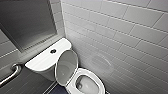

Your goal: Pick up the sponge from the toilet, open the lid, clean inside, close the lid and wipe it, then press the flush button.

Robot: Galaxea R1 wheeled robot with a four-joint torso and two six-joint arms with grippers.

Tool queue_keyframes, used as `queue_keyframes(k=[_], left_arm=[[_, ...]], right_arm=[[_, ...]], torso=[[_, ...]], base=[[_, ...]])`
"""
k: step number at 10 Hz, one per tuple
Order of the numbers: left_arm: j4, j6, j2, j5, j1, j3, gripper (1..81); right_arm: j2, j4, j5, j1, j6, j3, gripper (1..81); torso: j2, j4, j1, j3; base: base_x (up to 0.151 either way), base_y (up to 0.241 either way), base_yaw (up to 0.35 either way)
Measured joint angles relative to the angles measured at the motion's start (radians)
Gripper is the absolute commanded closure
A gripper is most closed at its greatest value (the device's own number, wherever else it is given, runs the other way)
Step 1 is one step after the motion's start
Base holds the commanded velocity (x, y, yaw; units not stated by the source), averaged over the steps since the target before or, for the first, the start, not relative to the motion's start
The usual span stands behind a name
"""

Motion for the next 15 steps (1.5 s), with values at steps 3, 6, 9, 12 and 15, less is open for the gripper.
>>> queue_keyframes(k=[3,6,9,12,15], left_arm=[[0.000,-0.002,0.065,-0.029,0.100,-0.036,1.0],[-0.002,-0.003,0.084,-0.037,0.122,-0.066,1.0],[-0.005,-0.010,0.084,-0.052,0.122,-0.110,1.0],[-0.005,-0.010,0.144,-0.103,0.121,-0.193,1.0],[-0.004,-0.010,0.240,-0.074,0.134,-0.353,1.0]], right_arm=[[-0.021,0.000,0.003,0.000,0.000,0.008,81.1],[-0.040,-0.017,0.017,0.000,0.000,0.032,81.1],[-0.033,-0.023,0.016,0.004,0.000,0.039,81.1],[-0.032,-0.023,0.015,0.004,0.004,0.036,81.1],[-0.030,-0.023,0.015,-0.008,0.007,0.013,81.1]], torso=[[0.000,0.000,0.000,0.000],[0.000,0.000,0.000,0.001],[0.000,0.000,0.000,0.001],[0.000,0.000,0.000,0.002],[0.000,0.000,0.000,0.002]], base=[[0.000,0.000,0.000],[0.000,0.000,0.000],[0.000,0.000,0.000],[0.000,0.000,0.000],[0.000,0.000,0.000]])
